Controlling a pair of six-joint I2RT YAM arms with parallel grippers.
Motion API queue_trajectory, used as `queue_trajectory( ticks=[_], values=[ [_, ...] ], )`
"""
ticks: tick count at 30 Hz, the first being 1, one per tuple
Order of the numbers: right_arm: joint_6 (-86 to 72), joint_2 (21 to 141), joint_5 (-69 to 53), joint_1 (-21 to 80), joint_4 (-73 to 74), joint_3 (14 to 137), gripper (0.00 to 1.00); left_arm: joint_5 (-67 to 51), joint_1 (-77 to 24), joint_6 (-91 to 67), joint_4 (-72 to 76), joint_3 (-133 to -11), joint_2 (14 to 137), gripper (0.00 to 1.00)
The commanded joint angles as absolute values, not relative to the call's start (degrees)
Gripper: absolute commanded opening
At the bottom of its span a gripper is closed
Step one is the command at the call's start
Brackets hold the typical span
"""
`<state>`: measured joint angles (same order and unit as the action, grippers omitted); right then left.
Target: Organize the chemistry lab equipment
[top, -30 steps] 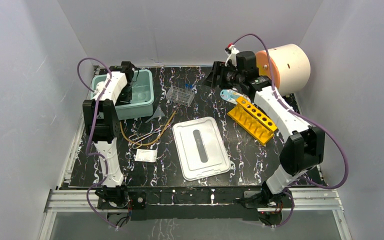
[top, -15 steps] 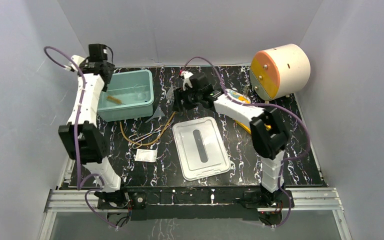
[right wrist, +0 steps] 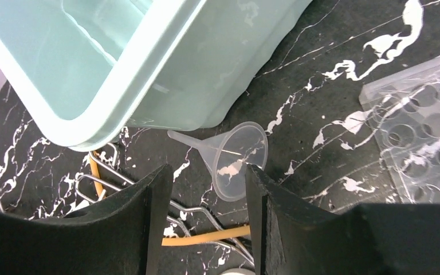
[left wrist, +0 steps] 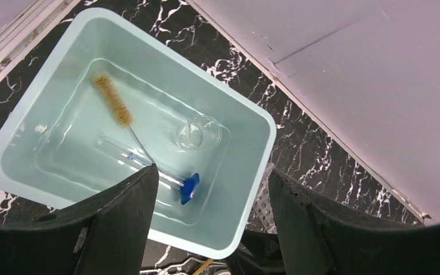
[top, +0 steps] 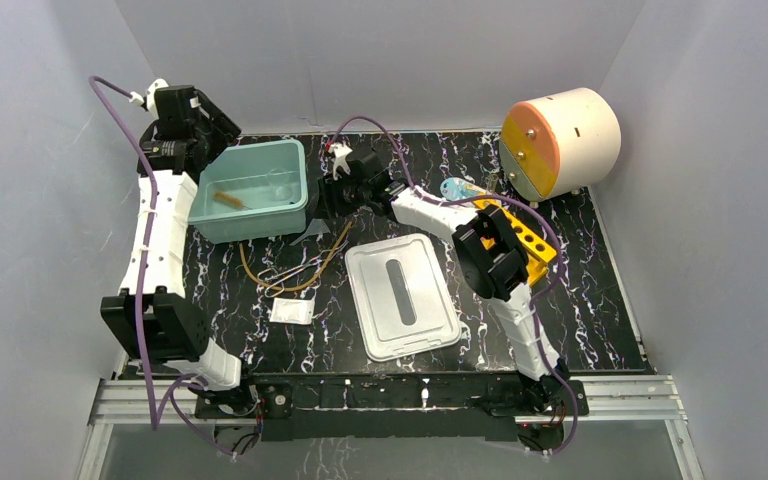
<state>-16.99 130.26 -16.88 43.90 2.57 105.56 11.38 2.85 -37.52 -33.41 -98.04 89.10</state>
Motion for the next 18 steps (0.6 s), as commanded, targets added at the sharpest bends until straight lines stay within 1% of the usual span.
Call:
queue_trajectory(
  ticks=[1,8,11,13,16,18],
  values=[
    [-20.25,132.75,-21.76,42.99,-3.83,107.95,0.58,7.83,2.39,-34.30,-33.37,-97.99,84.95,0.69],
    [-20.51,135.72,-22.04,43.07,-2.68,109.92,0.53,6.60,0.80,-35.58,-33.49,-97.79,84.81,0.69],
    [-21.41,136.71,-24.26,43.07,-3.08,110.48,0.45,6.05,0.79,-35.66,-33.56,-97.82,84.84,0.69],
    [-21.85,136.89,-25.58,43.12,-3.66,110.56,0.38,6.54,-0.59,-35.48,-33.57,-97.83,84.69,0.69],
    [-22.36,136.85,-27.63,43.07,-4.72,110.49,0.31,7.29,-1.05,-35.47,-33.79,-98.01,84.39,0.70],
    [-22.90,136.80,-29.28,42.96,-5.32,110.51,0.24,6.98,-1.09,-35.38,-33.83,-98.22,84.29,0.70]
  ],
)
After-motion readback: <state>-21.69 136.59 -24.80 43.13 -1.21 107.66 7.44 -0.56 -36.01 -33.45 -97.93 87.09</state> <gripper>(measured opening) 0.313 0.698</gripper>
